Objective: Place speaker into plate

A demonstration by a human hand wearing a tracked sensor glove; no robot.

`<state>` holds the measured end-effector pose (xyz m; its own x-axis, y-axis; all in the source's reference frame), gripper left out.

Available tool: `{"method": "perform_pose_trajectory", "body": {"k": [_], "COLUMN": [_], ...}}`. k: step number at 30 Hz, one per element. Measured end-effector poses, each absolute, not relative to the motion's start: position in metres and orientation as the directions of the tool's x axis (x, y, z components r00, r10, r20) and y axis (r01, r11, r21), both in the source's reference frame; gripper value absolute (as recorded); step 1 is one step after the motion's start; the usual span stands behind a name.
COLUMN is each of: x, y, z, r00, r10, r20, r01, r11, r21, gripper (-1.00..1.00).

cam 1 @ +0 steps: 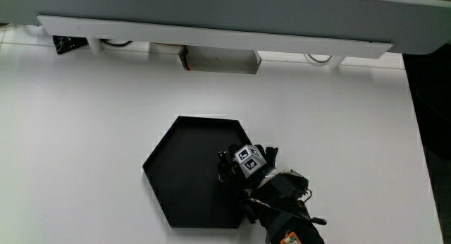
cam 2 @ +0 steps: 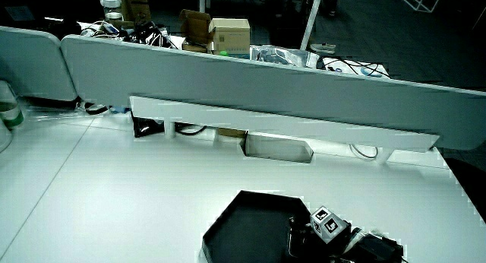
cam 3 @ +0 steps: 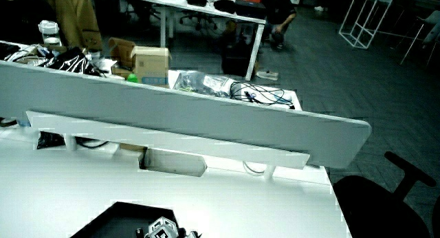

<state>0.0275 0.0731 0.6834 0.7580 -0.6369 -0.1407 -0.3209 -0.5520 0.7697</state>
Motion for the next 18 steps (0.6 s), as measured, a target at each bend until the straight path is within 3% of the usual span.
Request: {"method": "perform_pose_trajectory", "body": {"k": [3, 7, 11, 18], "x": [0.023, 0.011, 0.002, 0.004], "y": [0.075, 0.08, 0.081, 0.084], "z": [0.696, 0.7, 0.705, 0.712], "r00": [0.731, 0.683, 0.676, 0.66], "r10": [-0.664, -0.691, -0.715, -0.73], "r20": [-0.157, -0.237, -0.175, -0.176], "r01": [-0.301, -0.262, -0.274, -0.243], "r11": [-0.52, -0.534, -0.465, -0.43], "r21": [0.799, 0.804, 0.842, 0.87], "gripper": [0.0, 0.0, 0.0, 0.0]}}
